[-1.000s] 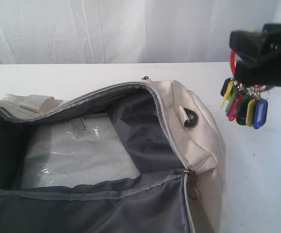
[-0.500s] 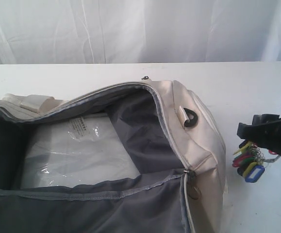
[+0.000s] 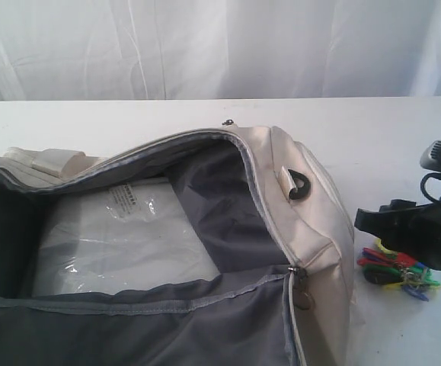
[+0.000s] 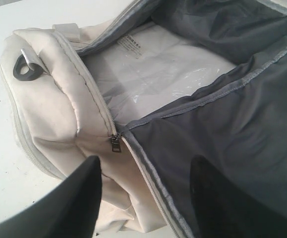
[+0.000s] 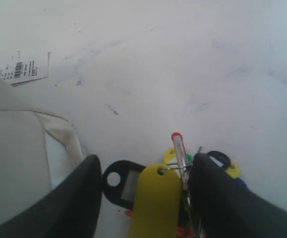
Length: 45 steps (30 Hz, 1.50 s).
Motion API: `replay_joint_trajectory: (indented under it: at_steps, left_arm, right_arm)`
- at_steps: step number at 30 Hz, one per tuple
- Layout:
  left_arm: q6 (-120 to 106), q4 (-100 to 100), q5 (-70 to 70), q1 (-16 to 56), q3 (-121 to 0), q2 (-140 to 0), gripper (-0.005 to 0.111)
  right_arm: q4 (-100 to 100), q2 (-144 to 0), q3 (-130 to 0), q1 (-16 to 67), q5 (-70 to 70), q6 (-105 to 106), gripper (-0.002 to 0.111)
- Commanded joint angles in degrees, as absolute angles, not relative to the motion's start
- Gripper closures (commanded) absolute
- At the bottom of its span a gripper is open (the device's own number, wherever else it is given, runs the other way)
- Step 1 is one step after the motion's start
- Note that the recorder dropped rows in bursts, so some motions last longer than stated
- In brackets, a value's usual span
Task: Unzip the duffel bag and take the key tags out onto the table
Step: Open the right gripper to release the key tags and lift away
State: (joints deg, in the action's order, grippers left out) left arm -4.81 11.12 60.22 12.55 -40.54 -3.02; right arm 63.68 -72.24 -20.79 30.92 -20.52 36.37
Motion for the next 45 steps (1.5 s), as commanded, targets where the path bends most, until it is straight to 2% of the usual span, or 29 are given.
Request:
replay_joint_trajectory:
  at_steps: [1,9,13,16,20,22,32,45]
  left_arm:
    - [-4.44,11.44,60.98,12.69,-40.48,-2.7,0.049]
    - [-4.44,11.44,60.98,12.69,-40.48,-2.7,0.049]
    - [-4.44,11.44,60.98,12.69,-40.48,-2.7,0.049]
    - [-4.44,11.44,60.98,12.69,-40.48,-2.7,0.049]
    - [-4.44,11.44,60.98,12.69,-40.48,-2.7,0.049]
    - [-4.44,11.44,60.98,12.69,-40.48,-2.7,0.049]
    - [-4.44,11.44,61.11,12.69,-40.48,-2.7,0.049]
    - [-4.44,11.44,61.45,12.69,-40.48,-2.7,0.049]
  right_arm:
    - [58.72,-72.31,-21.11,30.77,-20.13,31.03,0.108]
    - [58.06,-73.46,-21.34,30.77,-19.13,30.67,0.108]
    - [58.06,-74.85,-21.34,30.77,-16.66,30.67,0.099]
    - [58.06,-75.5,-21.34,30.77,-16.9,30.67,0.078]
    - [58.19,-75.5,-21.34,30.77,-20.81,30.67,0.037]
    - [58.19,-75.39,-21.34,30.77,-23.02,30.67,0.028]
    - [58.19,-69.62,-21.34,30.77,-24.05,30.79,0.028]
    - [58.19,-51.17,-21.34,30.77,-23.79,38.6,0.028]
